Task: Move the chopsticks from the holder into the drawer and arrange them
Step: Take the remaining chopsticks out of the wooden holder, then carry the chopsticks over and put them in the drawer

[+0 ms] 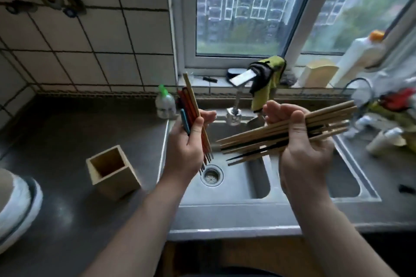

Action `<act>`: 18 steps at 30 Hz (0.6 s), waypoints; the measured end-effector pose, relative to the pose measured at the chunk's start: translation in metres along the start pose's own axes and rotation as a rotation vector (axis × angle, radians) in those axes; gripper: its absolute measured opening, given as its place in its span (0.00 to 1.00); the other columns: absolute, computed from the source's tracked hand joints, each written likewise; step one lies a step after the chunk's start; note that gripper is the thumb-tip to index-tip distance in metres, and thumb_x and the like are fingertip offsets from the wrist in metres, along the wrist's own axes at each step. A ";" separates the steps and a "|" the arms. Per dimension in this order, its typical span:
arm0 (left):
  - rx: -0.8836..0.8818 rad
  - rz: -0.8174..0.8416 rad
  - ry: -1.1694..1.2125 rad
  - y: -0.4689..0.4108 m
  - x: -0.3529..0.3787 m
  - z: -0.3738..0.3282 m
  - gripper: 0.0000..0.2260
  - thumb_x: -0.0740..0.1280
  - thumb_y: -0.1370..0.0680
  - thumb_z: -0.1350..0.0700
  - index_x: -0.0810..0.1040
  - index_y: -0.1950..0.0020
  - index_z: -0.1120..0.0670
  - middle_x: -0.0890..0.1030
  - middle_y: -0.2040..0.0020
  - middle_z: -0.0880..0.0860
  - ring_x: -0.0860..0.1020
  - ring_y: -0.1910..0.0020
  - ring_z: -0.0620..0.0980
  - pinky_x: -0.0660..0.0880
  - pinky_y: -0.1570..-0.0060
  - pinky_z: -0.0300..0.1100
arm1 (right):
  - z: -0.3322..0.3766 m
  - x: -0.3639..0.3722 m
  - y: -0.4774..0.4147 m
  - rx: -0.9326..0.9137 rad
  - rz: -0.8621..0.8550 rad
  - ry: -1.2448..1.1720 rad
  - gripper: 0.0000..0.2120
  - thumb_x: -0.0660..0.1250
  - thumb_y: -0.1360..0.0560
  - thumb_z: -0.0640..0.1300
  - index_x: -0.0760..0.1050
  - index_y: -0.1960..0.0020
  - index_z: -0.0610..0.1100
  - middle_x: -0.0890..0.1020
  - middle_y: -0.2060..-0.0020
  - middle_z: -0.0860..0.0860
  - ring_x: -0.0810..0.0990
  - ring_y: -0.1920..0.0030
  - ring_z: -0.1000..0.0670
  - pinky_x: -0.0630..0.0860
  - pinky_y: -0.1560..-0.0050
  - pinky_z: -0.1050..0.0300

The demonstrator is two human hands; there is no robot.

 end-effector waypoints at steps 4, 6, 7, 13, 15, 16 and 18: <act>-0.005 0.155 0.058 0.053 0.075 -0.008 0.09 0.60 0.18 0.60 0.78 0.46 0.51 0.85 0.47 0.52 0.82 0.44 0.53 0.76 0.38 0.56 | 0.041 -0.090 0.034 -0.048 -0.124 0.122 0.12 0.57 0.19 0.42 0.78 0.47 0.39 0.84 0.49 0.42 0.83 0.46 0.44 0.77 0.40 0.45; -0.005 0.249 0.093 0.088 0.115 -0.015 0.09 0.59 0.18 0.62 0.77 0.45 0.53 0.84 0.47 0.52 0.82 0.44 0.53 0.76 0.38 0.54 | 0.063 -0.138 0.054 -0.088 -0.191 0.165 0.12 0.57 0.18 0.42 0.79 0.49 0.44 0.85 0.50 0.43 0.83 0.46 0.44 0.76 0.39 0.44; -0.002 0.294 0.100 0.105 0.134 -0.019 0.09 0.59 0.18 0.62 0.77 0.45 0.53 0.84 0.47 0.52 0.82 0.43 0.53 0.76 0.38 0.54 | 0.073 -0.161 0.064 -0.105 -0.222 0.178 0.12 0.57 0.18 0.43 0.80 0.51 0.46 0.85 0.50 0.43 0.83 0.45 0.44 0.76 0.39 0.44; -0.060 0.537 0.135 0.208 0.243 -0.031 0.08 0.62 0.19 0.53 0.80 0.46 0.48 0.84 0.47 0.52 0.82 0.44 0.53 0.76 0.40 0.56 | 0.129 -0.293 0.128 -0.165 -0.446 0.218 0.14 0.57 0.19 0.41 0.81 0.54 0.49 0.84 0.50 0.40 0.83 0.46 0.42 0.75 0.38 0.41; -0.092 0.629 0.136 0.241 0.278 -0.037 0.09 0.62 0.20 0.51 0.81 0.46 0.48 0.85 0.48 0.51 0.82 0.44 0.52 0.76 0.40 0.55 | 0.148 -0.331 0.149 -0.166 -0.521 0.248 0.13 0.57 0.18 0.41 0.80 0.53 0.48 0.84 0.49 0.41 0.83 0.45 0.43 0.76 0.38 0.43; -0.112 0.670 0.138 0.256 0.294 -0.039 0.09 0.62 0.20 0.51 0.81 0.46 0.50 0.85 0.48 0.51 0.83 0.45 0.52 0.77 0.40 0.55 | 0.157 -0.347 0.160 -0.169 -0.558 0.265 0.13 0.57 0.18 0.41 0.79 0.52 0.47 0.84 0.49 0.42 0.83 0.45 0.44 0.76 0.38 0.44; -0.119 0.753 0.126 0.285 0.327 -0.045 0.10 0.62 0.19 0.51 0.82 0.46 0.51 0.85 0.50 0.52 0.83 0.49 0.57 0.78 0.45 0.56 | 0.176 -0.379 0.182 -0.187 -0.633 0.308 0.11 0.56 0.18 0.40 0.78 0.50 0.44 0.84 0.49 0.43 0.83 0.45 0.46 0.77 0.38 0.48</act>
Point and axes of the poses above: each hand's wrist, its own y-axis away from the middle knuckle, its own x-axis out of the palm, z = x × y, the point moved 5 cm from there along -y, towards the middle knuckle
